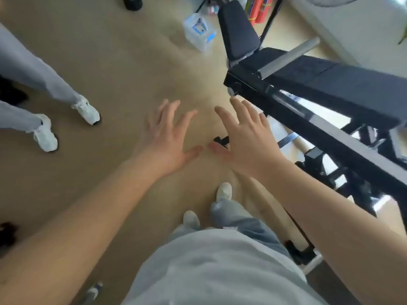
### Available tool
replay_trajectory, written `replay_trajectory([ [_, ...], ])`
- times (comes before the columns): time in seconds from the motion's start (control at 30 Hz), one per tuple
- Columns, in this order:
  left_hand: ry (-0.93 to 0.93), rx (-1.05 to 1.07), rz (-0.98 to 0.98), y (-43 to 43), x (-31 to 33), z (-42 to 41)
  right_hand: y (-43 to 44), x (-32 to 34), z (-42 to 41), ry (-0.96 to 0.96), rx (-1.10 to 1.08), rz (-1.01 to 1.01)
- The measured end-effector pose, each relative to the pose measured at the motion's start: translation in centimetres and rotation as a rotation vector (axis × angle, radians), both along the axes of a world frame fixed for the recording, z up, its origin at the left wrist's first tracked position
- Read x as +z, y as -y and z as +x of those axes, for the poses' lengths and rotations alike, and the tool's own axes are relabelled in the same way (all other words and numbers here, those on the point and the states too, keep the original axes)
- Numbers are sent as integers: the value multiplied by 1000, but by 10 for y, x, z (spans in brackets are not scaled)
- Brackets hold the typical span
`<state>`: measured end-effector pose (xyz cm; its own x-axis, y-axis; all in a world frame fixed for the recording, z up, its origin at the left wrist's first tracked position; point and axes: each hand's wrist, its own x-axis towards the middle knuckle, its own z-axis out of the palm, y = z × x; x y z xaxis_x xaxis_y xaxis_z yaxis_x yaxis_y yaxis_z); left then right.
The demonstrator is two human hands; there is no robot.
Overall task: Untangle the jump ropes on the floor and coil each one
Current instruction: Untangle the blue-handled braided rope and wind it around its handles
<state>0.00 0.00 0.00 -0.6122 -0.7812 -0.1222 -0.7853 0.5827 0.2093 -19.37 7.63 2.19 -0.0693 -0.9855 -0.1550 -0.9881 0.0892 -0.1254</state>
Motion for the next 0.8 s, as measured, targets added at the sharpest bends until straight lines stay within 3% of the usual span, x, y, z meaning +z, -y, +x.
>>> replay_trajectory([
  [0.47,2,240,48,207,-3,9,255,-13,-7,52,154,37],
  [0.8,28,263,80,398,-7,1,452,-14,-23,54,159,106],
])
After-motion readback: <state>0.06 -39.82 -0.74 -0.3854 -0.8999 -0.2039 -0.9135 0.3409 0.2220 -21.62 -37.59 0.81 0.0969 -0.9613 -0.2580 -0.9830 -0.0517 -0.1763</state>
